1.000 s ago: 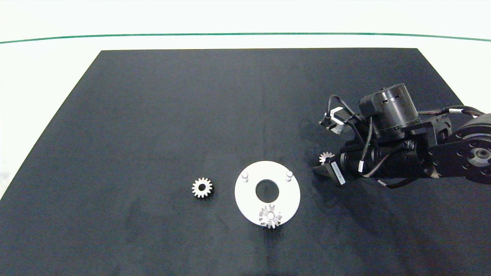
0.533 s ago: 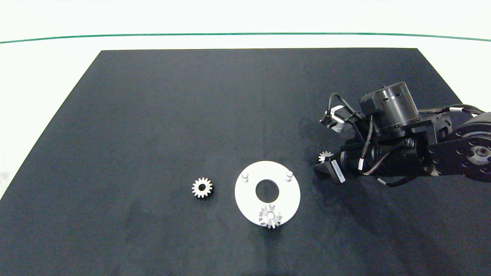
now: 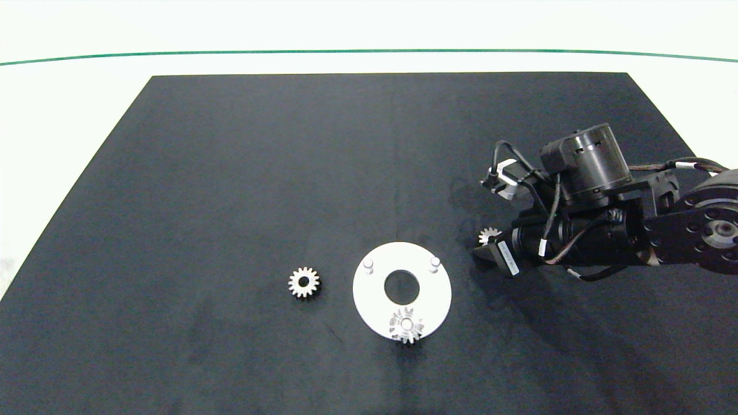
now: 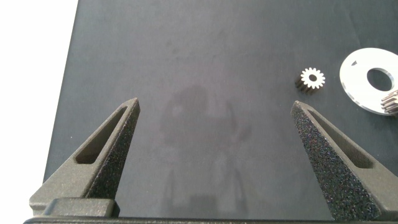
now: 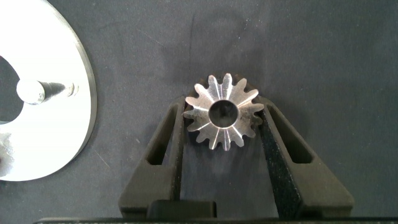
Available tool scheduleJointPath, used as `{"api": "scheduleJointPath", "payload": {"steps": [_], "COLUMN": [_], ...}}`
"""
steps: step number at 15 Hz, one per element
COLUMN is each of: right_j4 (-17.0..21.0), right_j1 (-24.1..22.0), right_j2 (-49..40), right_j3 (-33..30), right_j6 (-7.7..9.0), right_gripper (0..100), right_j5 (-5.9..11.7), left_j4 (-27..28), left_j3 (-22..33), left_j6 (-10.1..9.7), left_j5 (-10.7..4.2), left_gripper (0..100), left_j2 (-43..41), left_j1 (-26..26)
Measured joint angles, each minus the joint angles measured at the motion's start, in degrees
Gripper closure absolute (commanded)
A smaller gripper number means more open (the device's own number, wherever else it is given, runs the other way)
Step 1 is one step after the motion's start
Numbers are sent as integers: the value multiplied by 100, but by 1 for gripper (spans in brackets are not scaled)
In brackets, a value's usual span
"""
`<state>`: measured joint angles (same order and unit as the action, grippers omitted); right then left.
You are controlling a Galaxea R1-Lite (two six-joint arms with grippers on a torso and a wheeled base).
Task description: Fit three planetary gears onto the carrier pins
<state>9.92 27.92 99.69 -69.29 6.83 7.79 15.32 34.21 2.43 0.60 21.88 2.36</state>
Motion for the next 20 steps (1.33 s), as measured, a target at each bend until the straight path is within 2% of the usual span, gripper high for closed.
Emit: {"api": "scheduleJointPath", "payload": {"steps": [9, 13, 17, 20], "right_j4": [-6, 62, 357, 536], "right_j1": [0, -5, 61, 446], "right_j2": [-5, -149, -501, -747], "right_j3": [17, 0, -30, -35], "right_j6": [-5, 44, 168, 194], "right_gripper": [100, 100, 100, 100], "right_j5": [0, 11, 65, 171], "left_j4": [2, 2, 5, 5], "left_j3": [24, 13, 5, 11], "left_j6": [2, 2, 2, 2], "left_j5": [2, 0, 2, 2], "left_gripper": [0, 0, 0, 0], "left_j2": [7, 9, 11, 11], "left_j1": [9, 9, 0, -6]}}
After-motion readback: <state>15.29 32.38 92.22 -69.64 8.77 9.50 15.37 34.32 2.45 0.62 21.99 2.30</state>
